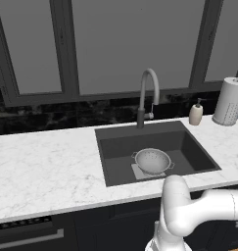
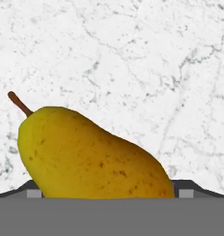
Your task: Put the colander in the sink, put the pear in the colander, and turn on the sink faucet and pour water over the colander.
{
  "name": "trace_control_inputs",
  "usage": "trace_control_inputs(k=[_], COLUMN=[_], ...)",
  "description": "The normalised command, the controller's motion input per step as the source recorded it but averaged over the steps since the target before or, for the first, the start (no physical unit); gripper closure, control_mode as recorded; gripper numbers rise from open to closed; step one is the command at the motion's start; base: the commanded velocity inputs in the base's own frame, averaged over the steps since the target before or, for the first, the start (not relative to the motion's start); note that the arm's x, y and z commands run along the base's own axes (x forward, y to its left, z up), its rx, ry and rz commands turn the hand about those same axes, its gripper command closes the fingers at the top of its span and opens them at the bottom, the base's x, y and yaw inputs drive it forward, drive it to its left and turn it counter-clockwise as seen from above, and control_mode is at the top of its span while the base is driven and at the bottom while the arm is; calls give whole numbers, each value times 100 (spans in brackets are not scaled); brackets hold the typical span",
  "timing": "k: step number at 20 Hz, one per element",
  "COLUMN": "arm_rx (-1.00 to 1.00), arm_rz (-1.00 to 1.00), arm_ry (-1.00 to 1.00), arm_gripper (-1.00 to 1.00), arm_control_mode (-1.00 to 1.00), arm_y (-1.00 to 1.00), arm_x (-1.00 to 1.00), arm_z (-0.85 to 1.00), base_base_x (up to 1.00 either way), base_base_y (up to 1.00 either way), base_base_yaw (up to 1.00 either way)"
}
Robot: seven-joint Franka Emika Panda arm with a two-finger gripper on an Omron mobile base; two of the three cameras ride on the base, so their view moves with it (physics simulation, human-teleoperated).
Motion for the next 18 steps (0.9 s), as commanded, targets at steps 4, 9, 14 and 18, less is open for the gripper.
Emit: trace_control_inputs(k=[4, 9, 14, 18], arm_rx=[0, 0, 0, -1], arm_rz=[9, 6, 1, 0], arm_ry=[0, -1, -1, 0], arm_gripper=[100, 100, 100, 100], arm_control_mode=[-100, -100, -100, -100], arm_y=[2, 3, 28, 56], arm_x=[8, -21, -74, -77], arm_z=[-68, -23, 4, 31], base_base_x=[0, 0, 0, 0], base_base_y=[0, 0, 0, 0], base_base_yaw=[0, 0, 0, 0])
